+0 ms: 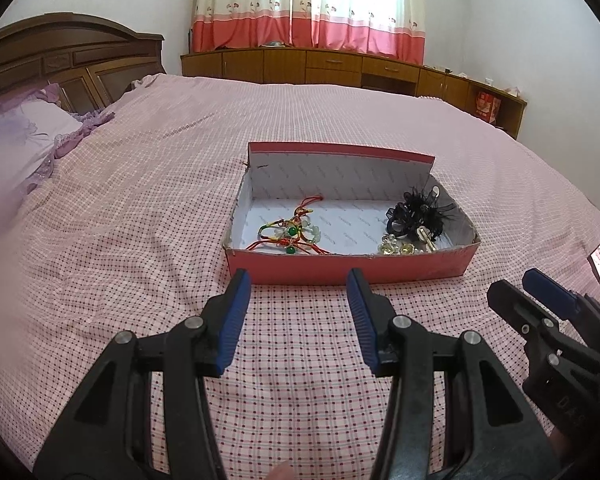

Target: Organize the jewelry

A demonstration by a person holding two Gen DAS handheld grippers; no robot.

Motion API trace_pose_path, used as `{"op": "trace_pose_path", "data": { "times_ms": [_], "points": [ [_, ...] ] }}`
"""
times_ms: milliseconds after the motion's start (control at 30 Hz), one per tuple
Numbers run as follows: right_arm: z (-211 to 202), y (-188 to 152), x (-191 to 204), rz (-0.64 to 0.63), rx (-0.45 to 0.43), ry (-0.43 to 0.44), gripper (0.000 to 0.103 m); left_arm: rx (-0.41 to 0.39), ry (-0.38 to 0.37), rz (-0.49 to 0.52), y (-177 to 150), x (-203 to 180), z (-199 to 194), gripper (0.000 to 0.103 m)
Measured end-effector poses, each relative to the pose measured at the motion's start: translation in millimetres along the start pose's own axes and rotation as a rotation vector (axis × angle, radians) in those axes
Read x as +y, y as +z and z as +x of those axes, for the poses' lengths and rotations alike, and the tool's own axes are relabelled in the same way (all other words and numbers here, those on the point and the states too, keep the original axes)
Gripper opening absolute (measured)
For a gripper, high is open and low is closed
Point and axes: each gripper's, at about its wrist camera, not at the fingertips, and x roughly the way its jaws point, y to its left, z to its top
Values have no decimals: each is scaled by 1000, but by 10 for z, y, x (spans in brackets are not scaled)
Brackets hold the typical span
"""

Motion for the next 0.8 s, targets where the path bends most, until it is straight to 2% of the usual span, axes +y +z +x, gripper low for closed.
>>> {"op": "trace_pose_path", "data": {
  "times_ms": [800],
  "points": [
    [-1, 1, -6, 0, -2, 1, 56, -11, 0, 14, 18, -2, -16, 42]
  ]
}}
